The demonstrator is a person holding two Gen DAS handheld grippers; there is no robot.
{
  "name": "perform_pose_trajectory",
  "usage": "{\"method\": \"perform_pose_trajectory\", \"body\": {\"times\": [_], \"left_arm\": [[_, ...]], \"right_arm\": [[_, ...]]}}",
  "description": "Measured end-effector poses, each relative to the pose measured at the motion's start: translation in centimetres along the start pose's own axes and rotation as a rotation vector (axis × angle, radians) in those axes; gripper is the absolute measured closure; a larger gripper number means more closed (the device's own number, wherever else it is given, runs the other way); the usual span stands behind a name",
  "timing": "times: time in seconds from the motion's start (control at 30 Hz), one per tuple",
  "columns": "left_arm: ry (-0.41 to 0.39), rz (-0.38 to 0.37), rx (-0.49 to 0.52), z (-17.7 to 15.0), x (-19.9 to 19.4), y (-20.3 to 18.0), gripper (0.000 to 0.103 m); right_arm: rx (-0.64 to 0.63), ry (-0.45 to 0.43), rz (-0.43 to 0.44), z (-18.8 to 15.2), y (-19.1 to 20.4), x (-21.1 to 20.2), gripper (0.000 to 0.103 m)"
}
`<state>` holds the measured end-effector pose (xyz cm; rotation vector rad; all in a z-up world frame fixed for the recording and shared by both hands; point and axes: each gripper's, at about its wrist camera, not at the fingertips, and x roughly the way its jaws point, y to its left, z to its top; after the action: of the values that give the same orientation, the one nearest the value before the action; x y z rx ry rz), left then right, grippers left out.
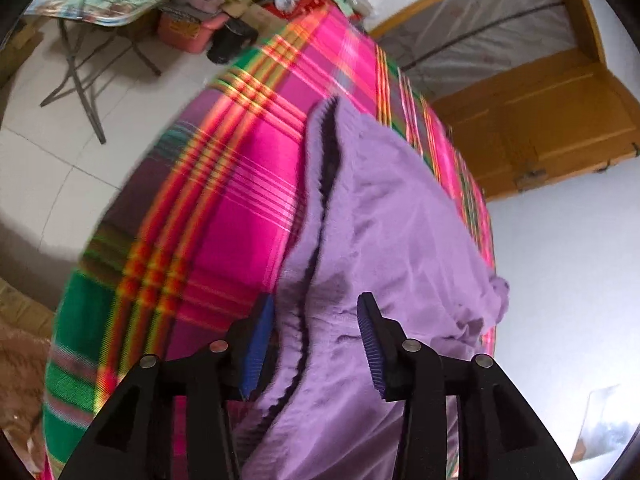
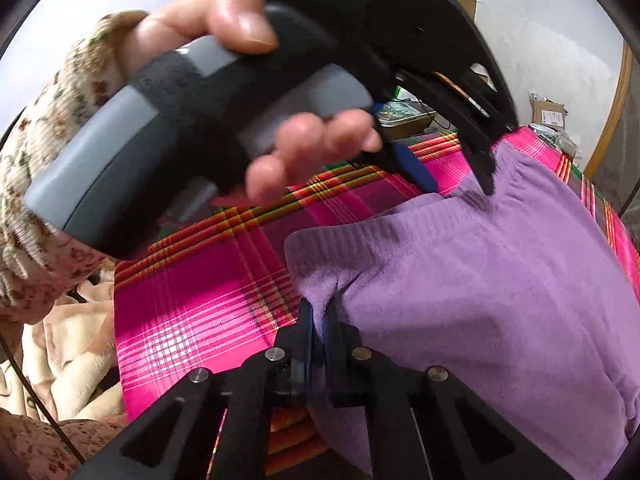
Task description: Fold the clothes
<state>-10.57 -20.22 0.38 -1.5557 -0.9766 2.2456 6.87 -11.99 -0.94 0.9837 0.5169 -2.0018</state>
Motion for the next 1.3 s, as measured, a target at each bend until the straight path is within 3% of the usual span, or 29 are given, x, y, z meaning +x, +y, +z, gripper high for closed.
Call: {"method": "perform_pose_trajectory", "body": {"times": [0.27, 0.53, 0.67, 0.8, 0.87, 1.0, 1.07, 1.1, 1.3], "left_arm": [[-0.017, 0.003, 0.021, 2.0, 1.0, -0.7, 0.057], [-0.033, -0.056, -0.059, 4.6, 2.0, 0.0, 0.057], [-0.055, -0.036, -0.043, 5.4, 2.4, -0.5, 0.057], [0.039, -0.106, -0.034, 4.9, 3.2, -0.8, 0.057], [0.038, -0.081, 0.005, 4.9, 3.1, -1.0, 0.058], [0.043, -0.041, 0.022, 5.2, 3.3, -1.6, 0.069], [0.038, -0.008, 0.07, 5.1, 3.5, -2.3, 0.09], [0.034, -0.002, 0.086, 5.1, 3.5, -2.5, 0.094], [-0.022, -0.017, 0.074, 6.0, 2.4, -1.9, 0.095]], "right_arm": [[0.054, -0.005, 0.039, -0.1, -0.3, -0.2, 0.098], [0.082, -0.016, 0.064, -0.3, -0.3, -0.6, 0.098], [0.097, -0.011, 0.074, -0.4, -0.2, -0.6, 0.098], [0.106, -0.011, 0.083, -0.5, -0.1, -0.6, 0.098], [0.106, -0.011, 0.086, -0.6, 0.0, -0.7, 0.098], [0.11, -0.014, 0.083, -0.5, 0.3, -0.8, 0.098], [0.107, -0.014, 0.076, -0.5, 0.5, -0.9, 0.098], [0.105, -0.015, 0.073, -0.4, 0.6, -0.9, 0.098], [0.089, -0.038, 0.072, 0.2, 1.5, -1.4, 0.098]]}}
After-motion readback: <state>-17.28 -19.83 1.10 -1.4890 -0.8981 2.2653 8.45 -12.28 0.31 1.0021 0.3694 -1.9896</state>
